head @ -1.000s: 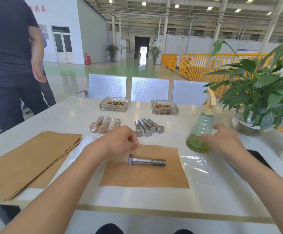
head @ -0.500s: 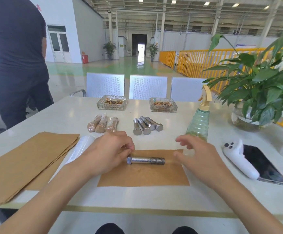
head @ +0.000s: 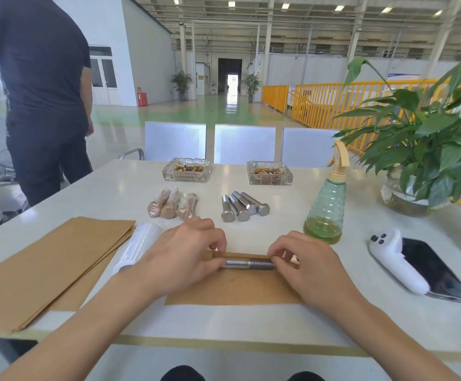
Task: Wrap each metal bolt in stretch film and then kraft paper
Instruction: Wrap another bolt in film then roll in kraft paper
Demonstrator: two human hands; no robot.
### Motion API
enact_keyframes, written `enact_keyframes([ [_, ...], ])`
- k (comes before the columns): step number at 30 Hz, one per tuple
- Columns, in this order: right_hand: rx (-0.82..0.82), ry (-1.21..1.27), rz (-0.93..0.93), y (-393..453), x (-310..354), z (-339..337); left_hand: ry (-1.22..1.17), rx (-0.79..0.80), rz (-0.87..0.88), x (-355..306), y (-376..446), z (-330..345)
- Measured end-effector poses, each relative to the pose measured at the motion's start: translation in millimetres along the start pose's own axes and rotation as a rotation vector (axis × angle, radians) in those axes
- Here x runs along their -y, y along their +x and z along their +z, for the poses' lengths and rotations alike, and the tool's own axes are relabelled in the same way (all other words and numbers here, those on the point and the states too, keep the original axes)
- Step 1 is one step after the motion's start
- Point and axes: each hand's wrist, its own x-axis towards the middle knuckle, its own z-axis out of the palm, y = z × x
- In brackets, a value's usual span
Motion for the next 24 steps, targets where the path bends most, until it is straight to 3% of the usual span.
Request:
enact_keyframes([
  [11,-0.052,0.172,0.052,7,-12,1,-0.12,0.016,-0.115,-7,8,4],
  [18,-0.031,0.118,0.009,-6,-12,-2,-0.067,-0.018,0.023,-3,-3,9],
  [24,-0.016,0.015,-0.034,-19,-6,-3,-0.123,0.068,0.078,3,-2,4],
])
